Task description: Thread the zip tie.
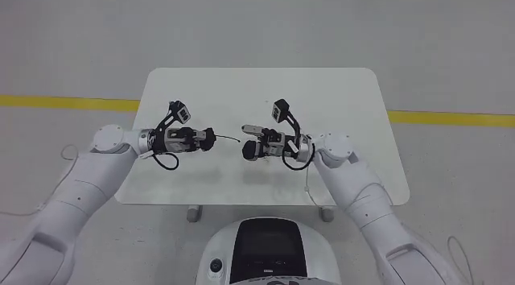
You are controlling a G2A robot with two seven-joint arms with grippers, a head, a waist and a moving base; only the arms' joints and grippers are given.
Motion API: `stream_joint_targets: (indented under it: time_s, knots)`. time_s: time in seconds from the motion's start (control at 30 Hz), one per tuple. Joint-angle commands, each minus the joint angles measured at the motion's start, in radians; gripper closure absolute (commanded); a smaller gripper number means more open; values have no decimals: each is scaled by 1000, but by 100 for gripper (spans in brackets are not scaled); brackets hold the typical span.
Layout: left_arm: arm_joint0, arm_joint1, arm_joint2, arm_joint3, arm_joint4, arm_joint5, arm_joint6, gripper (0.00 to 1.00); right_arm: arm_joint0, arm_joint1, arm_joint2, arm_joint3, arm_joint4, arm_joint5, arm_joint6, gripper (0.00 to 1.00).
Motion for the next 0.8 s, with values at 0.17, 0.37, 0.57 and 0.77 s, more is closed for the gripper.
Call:
stream_joint_targets:
  time_s: [0.17, 0.37, 0.57, 0.77]
  knots:
    - [30, 4, -23, -10, -11, 17, -3, 100, 7, 5, 5, 31, 60, -6, -4, 0]
    - [50, -2, -28, -18, -68, 30, -3, 100, 11, 6, -4, 54, 99, -42, 8, 16]
    - [47, -9, -17, -18, -95, 46, -3, 100, 17, 6, -16, 77, 129, -81, 29, 55]
    - [47, -9, -17, -18, -95, 46, -3, 100, 19, 8, -24, 85, 151, -113, 35, 62]
